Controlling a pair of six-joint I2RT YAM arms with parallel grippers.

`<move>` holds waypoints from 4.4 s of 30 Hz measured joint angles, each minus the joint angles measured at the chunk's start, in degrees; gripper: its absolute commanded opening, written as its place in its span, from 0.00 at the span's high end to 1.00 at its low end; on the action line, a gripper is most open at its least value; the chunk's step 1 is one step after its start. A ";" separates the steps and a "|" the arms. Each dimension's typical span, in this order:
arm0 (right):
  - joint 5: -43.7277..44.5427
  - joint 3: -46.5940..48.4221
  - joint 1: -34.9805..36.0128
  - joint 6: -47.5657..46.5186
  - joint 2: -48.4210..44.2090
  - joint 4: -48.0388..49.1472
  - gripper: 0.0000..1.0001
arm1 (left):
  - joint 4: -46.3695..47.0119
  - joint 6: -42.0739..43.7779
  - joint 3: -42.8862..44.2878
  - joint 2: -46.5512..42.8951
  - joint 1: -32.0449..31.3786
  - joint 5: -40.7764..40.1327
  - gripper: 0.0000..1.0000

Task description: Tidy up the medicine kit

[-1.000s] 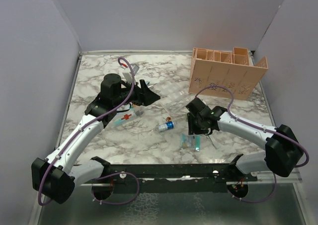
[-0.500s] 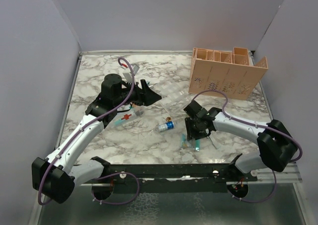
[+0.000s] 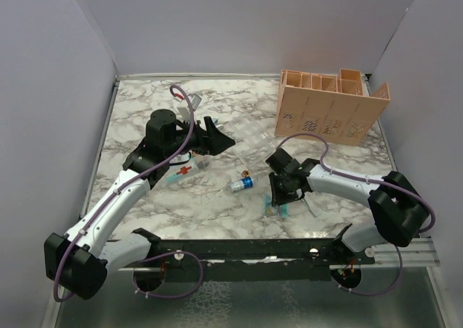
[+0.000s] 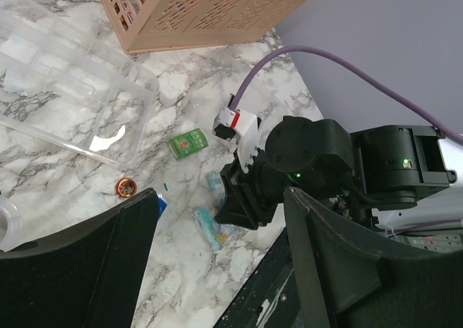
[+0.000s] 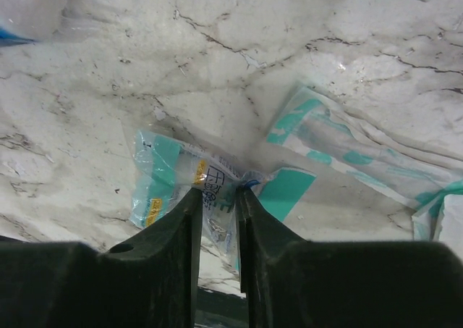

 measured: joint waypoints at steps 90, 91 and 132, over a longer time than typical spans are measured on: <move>-6.64 17.81 0.22 -6.12 -1.62 17.64 0.58 | -13.40 -1.03 0.66 9.77 0.87 0.31 0.98; -4.87 18.32 0.22 -6.10 -1.29 16.48 0.58 | -13.60 -0.46 1.01 9.57 2.29 0.39 0.98; 1.27 22.16 0.22 -8.11 4.66 10.58 0.60 | -38.12 17.53 13.29 23.98 25.97 -16.63 0.98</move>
